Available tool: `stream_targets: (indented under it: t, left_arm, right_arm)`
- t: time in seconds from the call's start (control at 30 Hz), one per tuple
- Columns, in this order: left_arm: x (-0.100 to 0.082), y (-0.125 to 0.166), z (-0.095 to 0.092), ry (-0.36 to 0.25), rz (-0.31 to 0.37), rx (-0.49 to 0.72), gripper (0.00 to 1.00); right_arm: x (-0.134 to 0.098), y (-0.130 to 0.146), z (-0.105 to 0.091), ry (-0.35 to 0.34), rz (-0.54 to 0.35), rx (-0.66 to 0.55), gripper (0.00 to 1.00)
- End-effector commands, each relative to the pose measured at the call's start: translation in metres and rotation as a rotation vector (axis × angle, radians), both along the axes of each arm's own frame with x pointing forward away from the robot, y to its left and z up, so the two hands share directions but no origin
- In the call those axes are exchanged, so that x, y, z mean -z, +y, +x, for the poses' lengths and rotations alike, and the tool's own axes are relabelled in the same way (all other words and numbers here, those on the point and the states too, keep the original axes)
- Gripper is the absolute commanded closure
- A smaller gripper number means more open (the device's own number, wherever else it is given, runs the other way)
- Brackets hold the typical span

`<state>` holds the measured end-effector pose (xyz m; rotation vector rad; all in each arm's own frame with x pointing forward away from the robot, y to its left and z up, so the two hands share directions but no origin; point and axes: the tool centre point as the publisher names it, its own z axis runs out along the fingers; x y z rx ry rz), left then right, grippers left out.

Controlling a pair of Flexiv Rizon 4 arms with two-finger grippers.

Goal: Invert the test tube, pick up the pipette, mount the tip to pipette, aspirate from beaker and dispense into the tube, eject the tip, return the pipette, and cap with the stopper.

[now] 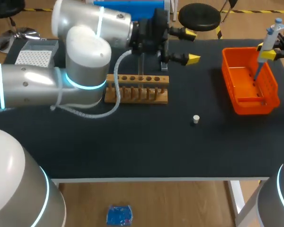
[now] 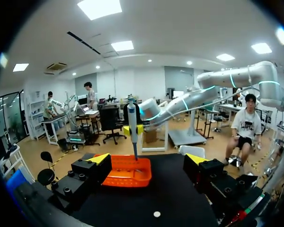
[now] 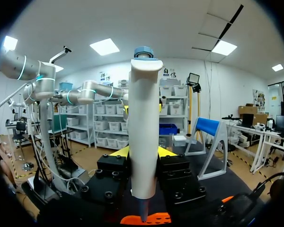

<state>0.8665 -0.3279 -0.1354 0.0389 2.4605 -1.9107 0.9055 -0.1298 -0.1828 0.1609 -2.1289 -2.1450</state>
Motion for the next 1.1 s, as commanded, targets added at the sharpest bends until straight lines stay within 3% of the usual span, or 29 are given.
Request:
stream_targets:
  t: [0.03, 0.57, 0.87, 1.1]
  left_arm:
    - [0.010, 0.020, -0.025, -0.020, -0.015, -0.096, 0.00]
    - [0.054, 0.047, -0.064, 0.006, -0.075, -0.272, 0.00]
    - [0.062, 0.061, -0.072, -0.002, -0.109, -0.353, 0.00]
    - [0.070, 0.071, -0.063, -0.003, -0.123, -0.349, 0.00]
  right_arm:
    - [-0.001, -0.001, 0.001, -0.001, -0.002, -0.004, 1.00]
    - [-0.001, -0.001, 0.001, -0.001, -0.002, -0.004, 1.00]
    - [-0.001, -0.001, 0.001, -0.001, -0.002, -0.004, 1.00]
    - [-0.001, -0.001, 0.001, -0.001, -0.002, -0.004, 1.00]
